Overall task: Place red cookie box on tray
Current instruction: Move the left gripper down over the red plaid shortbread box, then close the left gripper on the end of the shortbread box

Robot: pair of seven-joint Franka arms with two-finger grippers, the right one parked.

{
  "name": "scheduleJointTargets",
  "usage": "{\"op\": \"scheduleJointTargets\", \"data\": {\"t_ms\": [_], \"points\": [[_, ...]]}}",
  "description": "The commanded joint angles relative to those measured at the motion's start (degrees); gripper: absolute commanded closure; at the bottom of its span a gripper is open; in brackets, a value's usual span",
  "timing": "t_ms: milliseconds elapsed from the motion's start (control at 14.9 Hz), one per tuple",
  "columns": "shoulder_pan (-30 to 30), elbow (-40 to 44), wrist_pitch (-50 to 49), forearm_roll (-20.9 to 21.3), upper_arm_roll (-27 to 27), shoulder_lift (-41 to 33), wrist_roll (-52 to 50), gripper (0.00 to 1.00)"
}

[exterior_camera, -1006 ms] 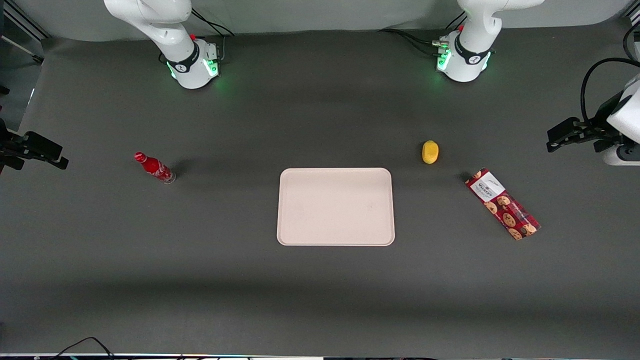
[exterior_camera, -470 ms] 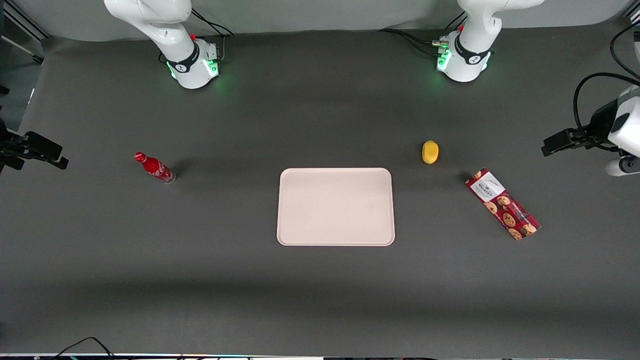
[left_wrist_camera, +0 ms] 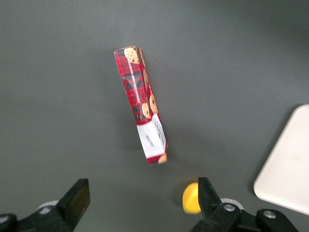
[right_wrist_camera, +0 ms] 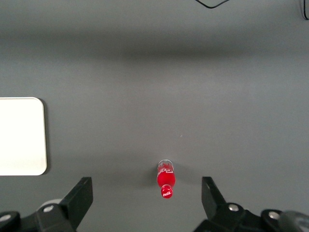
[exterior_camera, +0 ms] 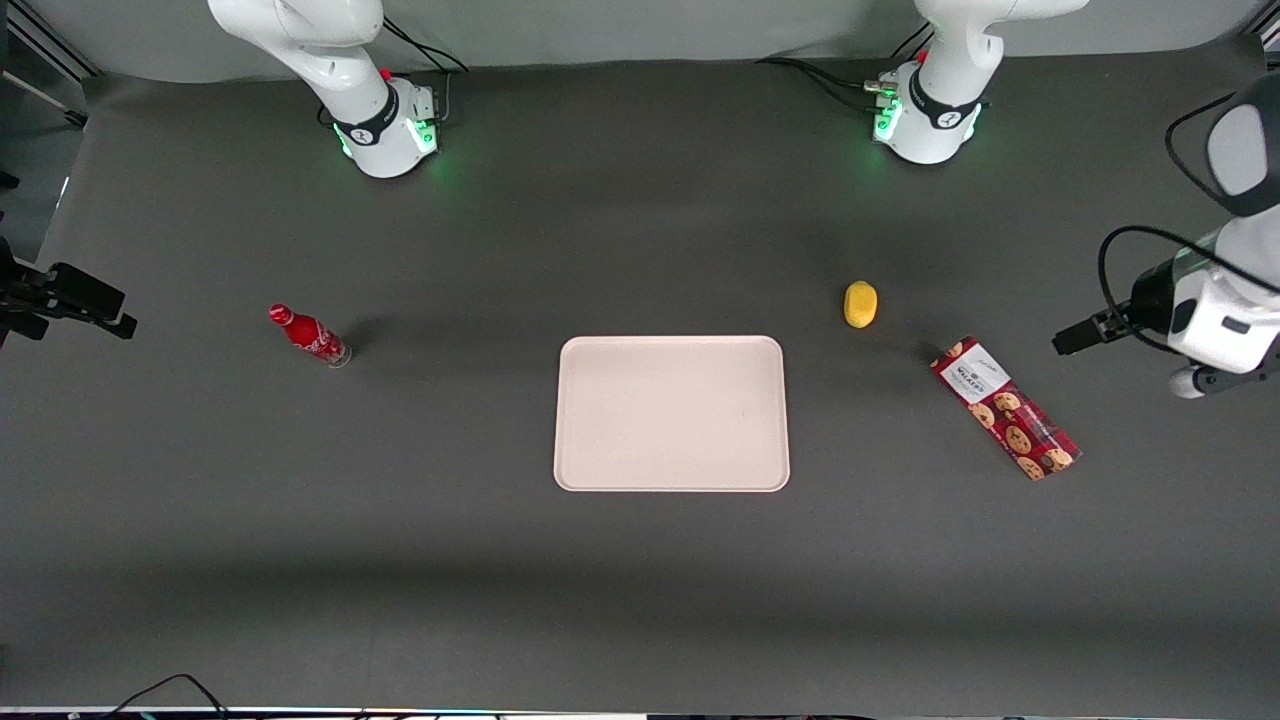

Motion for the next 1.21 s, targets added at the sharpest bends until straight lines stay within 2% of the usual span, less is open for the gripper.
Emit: {"op": "scheduleJointTargets", "data": {"t_ms": [0, 470, 1006, 1073, 1140], "points": [[-0.65, -7.67, 12.14, -0.24, 1.76, 2.81, -1.3, 0.0], [-0.82, -8.92, 26.92, -0.24, 1.85, 15.37, -4.11, 0.0], [-1.09, -8.92, 39.33, -0.24, 1.77, 24.44, -3.94, 0.0], [-1.09, -8.92, 39.25, -0.24, 1.76, 24.44, -3.94, 0.06], [-1.18, -8.92, 39.08, -0.24, 1.85, 24.44, -3.94, 0.29]]}}
